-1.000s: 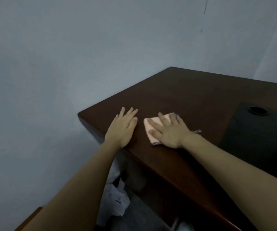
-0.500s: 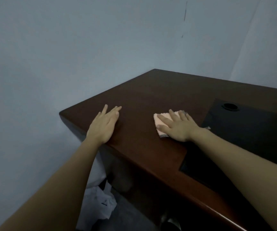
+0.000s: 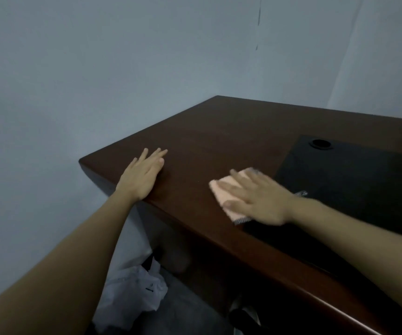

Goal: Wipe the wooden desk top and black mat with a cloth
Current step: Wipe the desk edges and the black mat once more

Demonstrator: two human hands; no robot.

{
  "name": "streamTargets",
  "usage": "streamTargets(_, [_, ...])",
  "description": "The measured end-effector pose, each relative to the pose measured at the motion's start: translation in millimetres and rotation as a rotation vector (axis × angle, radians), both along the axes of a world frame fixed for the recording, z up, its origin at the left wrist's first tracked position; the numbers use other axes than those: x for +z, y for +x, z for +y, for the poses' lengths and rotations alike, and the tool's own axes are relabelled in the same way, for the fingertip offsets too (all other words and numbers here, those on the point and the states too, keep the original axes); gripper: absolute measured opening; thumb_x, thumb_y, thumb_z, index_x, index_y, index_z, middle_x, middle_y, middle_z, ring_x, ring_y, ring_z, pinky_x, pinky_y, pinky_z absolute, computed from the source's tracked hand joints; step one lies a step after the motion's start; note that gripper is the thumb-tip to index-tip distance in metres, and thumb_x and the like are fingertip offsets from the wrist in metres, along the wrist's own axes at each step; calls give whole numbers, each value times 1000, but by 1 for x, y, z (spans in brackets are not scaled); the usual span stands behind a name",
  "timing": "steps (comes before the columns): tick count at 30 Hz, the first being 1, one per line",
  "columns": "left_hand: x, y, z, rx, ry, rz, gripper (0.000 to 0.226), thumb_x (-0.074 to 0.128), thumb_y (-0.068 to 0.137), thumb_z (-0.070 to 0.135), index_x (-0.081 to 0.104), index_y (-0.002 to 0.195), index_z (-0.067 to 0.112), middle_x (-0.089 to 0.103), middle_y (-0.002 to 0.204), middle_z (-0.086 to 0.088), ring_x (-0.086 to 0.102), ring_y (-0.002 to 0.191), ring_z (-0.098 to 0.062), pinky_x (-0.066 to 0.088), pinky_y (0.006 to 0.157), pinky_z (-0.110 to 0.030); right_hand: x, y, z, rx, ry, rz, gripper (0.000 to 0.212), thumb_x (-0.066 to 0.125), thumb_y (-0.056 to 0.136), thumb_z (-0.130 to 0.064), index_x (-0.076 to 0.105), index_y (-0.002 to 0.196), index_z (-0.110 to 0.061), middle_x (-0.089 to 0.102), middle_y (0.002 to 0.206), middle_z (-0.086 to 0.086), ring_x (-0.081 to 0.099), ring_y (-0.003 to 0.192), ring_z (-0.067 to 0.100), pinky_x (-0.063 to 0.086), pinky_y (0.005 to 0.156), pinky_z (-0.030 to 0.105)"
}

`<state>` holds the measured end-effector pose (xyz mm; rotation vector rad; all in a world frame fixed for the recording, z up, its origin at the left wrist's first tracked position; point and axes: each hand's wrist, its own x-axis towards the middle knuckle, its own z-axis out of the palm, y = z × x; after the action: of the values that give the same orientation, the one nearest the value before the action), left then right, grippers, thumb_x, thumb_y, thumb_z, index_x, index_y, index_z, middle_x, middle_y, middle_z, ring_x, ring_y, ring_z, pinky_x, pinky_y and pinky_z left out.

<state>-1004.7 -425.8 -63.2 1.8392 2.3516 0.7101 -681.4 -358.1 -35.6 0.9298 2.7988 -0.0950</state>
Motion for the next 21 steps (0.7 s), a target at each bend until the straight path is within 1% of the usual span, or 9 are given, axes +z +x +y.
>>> streamTargets(1, [-1, -1, 1, -1, -5, 9, 62, 7, 100, 56, 27, 156, 40, 20, 165, 13, 3, 155, -13, 5, 126, -41, -1, 7, 18, -84, 11, -2, 88, -12, 74, -87, -12, 155, -52, -14, 170, 0, -9, 155, 33, -4, 125, 44])
streamTargets(3, [-1, -3, 2, -5, -2, 8, 59, 9, 102, 55, 26, 156, 40, 19, 165, 14, 3, 155, -13, 5, 125, -42, -4, 8, 44, -228, 24, -9, 74, 0, 88, -81, -10, 156, -52, -13, 170, 1, -7, 156, 34, -2, 125, 47])
streamTargets(6, [2, -2, 2, -23, 0, -7, 51, 13, 108, 50, 27, 156, 40, 18, 165, 14, 3, 155, -14, 5, 124, -43, -5, -16, 45, -331, 19, -17, 66, 8, 97, -74, -9, 157, -50, -15, 169, 1, -7, 155, 38, -4, 125, 51])
streamTargets(9, [6, 4, -2, -11, -4, 51, 48, 18, 110, 43, 29, 156, 37, 19, 166, 12, 4, 155, -15, 6, 124, -44, -4, -40, 7, -247, 17, -19, 67, 8, 98, -72, -10, 157, -48, -16, 169, 2, -10, 154, 40, -6, 124, 53])
streamTargets(12, [9, 16, -8, -25, 97, 82, 46, 25, 109, 39, 35, 154, 35, 25, 165, 8, 8, 155, -17, 8, 124, -45, -3, -33, -41, -61, -1, 6, 65, 9, 98, -72, -11, 156, -50, -17, 169, -1, -14, 154, 35, -8, 124, 50])
streamTargets(16, [17, 65, -15, -133, 271, -122, 49, 31, 102, 41, 44, 148, 34, 37, 160, 6, 15, 153, -19, 9, 124, -43, -1, 7, -61, 134, -38, 27, 66, 10, 96, -75, -12, 154, -54, -19, 168, -7, -18, 154, 25, -10, 125, 43])
streamTargets(18, [16, 95, -18, -214, 283, -174, 47, 32, 103, 40, 46, 147, 34, 40, 157, 7, 16, 153, -16, 8, 124, -38, 3, 27, -36, 98, -47, 2, 74, 2, 88, -80, -11, 155, -51, -16, 168, -5, -15, 155, 25, -10, 124, 40])
streamTargets(20, [10, 113, -22, -253, 244, -122, 47, 29, 104, 42, 45, 148, 35, 41, 157, 9, 15, 153, -13, 8, 124, -37, 4, 45, 0, -19, -5, -3, 92, -12, 72, -89, -12, 155, -49, -13, 169, -1, -10, 156, 28, -6, 125, 42])
streamTargets(21, [6, 116, -23, -254, 225, -76, 47, 27, 105, 44, 45, 148, 36, 41, 157, 11, 15, 153, -11, 9, 124, -36, 3, 51, 18, -95, 10, 0, 93, -12, 72, -89, -11, 156, -48, -12, 170, 0, -8, 156, 29, -3, 126, 44])
